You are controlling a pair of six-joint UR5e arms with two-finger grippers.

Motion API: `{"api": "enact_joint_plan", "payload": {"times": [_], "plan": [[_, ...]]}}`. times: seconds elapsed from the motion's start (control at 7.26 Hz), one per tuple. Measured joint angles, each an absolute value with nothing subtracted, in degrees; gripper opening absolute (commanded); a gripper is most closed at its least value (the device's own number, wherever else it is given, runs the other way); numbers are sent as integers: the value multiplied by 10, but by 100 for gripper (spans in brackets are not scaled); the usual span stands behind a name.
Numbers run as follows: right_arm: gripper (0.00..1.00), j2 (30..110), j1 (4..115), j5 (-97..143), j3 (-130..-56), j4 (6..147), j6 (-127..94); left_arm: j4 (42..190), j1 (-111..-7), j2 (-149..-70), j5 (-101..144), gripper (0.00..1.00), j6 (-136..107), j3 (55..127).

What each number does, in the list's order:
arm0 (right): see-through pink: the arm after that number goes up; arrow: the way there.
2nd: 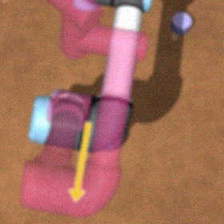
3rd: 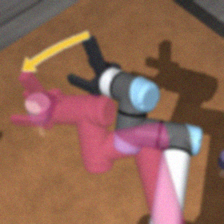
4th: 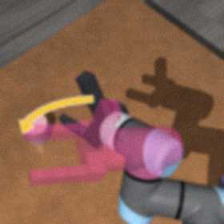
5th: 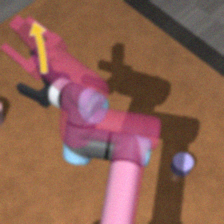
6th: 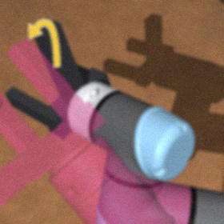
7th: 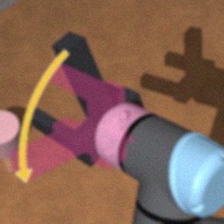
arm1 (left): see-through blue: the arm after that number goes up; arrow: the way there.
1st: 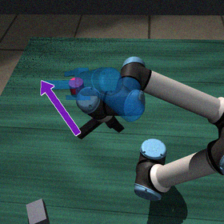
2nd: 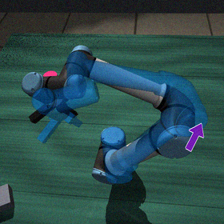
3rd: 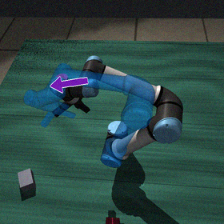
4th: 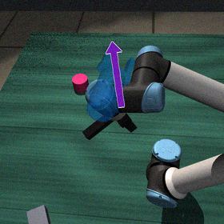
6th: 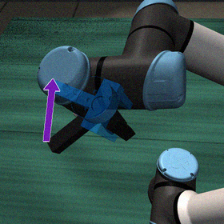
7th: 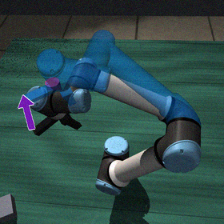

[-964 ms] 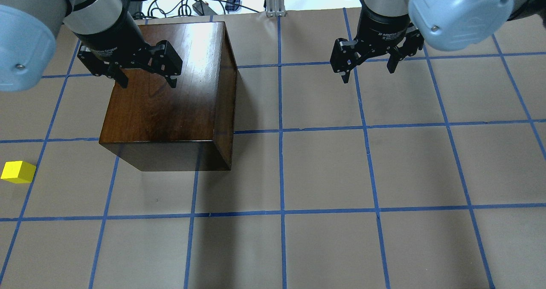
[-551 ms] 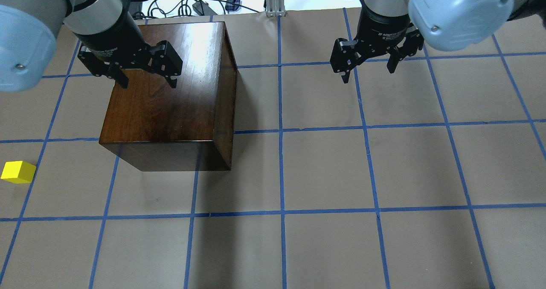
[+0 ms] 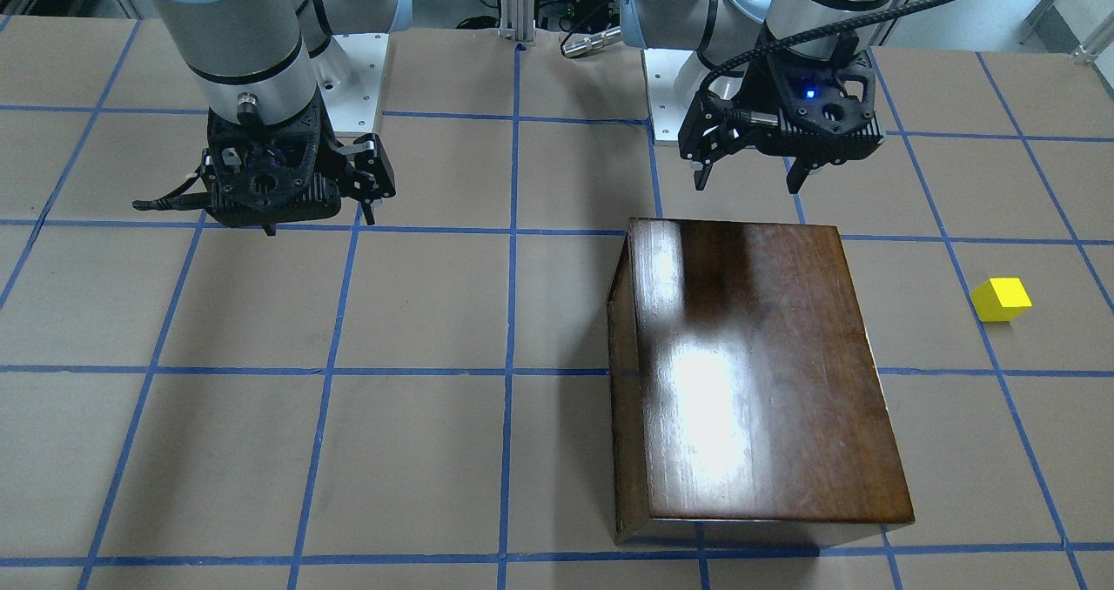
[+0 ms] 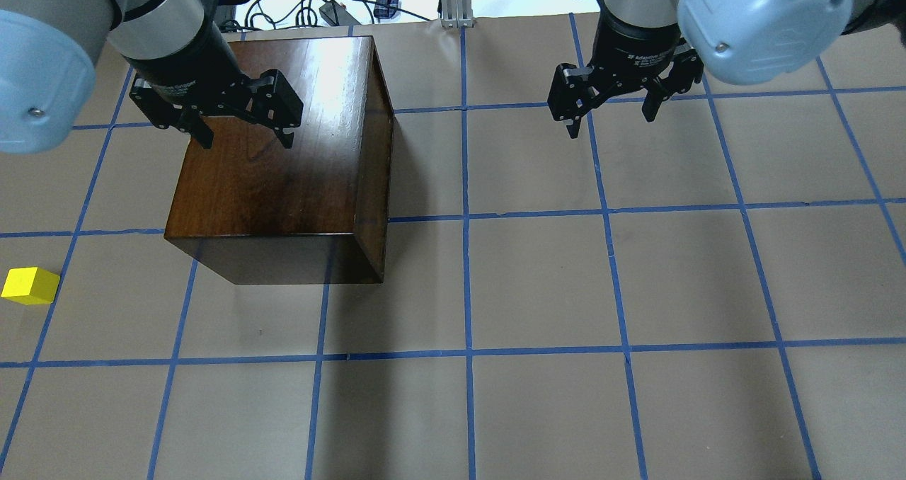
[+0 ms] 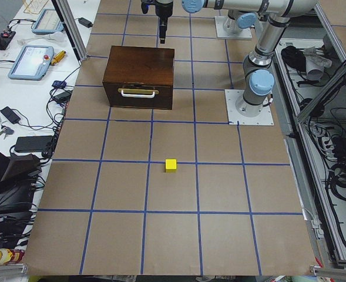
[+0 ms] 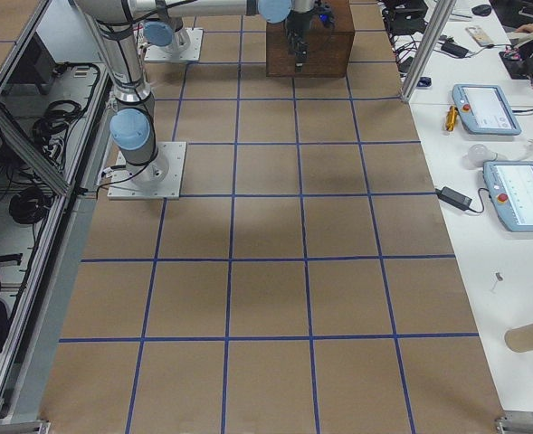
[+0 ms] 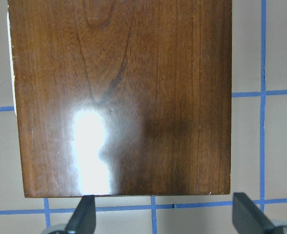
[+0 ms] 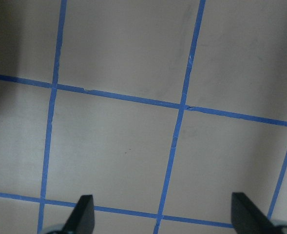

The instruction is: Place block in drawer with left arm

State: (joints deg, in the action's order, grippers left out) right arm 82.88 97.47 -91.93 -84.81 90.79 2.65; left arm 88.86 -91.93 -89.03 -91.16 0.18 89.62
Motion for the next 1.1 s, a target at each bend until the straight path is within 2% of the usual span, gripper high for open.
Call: {"api": "enact_joint_plan", "payload": {"times": [0.69, 1.1], "plan": [[100, 829, 975, -919, -848, 908, 27, 889, -904, -891, -914, 100, 23, 894], [100, 829, 975, -919, -848, 908, 27, 893, -783, -902, -913, 100, 148, 898]]}}
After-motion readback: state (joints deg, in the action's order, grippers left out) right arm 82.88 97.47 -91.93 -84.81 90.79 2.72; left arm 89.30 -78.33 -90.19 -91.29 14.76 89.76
